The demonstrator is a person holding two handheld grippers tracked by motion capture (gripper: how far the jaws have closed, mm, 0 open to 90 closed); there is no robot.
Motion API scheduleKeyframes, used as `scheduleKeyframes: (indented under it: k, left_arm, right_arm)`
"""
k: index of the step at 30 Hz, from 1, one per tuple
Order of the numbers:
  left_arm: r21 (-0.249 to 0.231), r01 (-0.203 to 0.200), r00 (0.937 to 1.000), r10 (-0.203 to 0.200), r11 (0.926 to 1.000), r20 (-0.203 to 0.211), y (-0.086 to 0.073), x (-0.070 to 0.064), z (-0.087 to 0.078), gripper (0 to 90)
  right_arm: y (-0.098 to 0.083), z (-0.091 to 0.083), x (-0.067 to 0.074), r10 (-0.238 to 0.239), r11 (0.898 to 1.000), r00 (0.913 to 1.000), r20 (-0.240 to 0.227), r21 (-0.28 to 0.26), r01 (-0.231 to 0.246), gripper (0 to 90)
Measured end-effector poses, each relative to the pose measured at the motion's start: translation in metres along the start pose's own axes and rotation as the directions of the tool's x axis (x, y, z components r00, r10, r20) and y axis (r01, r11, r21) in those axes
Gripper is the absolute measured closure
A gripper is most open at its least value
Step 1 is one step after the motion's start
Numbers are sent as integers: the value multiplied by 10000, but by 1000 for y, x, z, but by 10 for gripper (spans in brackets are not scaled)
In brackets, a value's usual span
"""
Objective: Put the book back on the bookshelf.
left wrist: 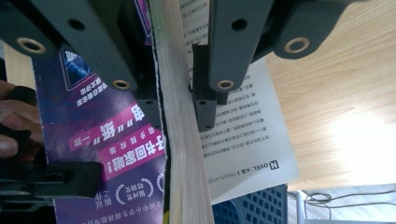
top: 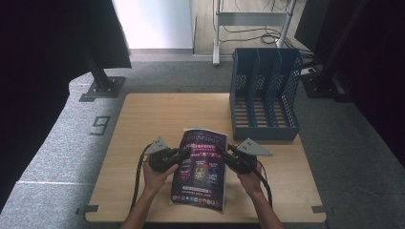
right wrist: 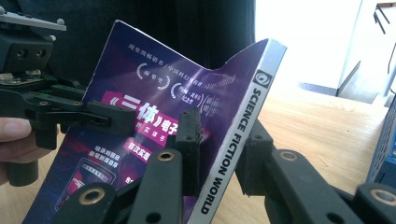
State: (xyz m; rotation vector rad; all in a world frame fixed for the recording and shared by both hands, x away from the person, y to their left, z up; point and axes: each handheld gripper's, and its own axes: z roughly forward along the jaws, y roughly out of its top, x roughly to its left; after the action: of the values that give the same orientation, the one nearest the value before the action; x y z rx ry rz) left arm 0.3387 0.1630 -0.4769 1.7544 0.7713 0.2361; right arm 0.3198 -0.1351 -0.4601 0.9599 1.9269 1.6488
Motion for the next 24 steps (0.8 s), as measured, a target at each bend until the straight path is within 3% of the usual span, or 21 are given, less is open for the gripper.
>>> scheduleKeyframes:
  k: [24]
  left_arm:
    - [-166, -344, 9994, 345, 9993, 65, 15, -3, -2, 815]
  right_arm:
    - [13, -8, 2, -214, 9993, 9998, 58, -305, 215, 748]
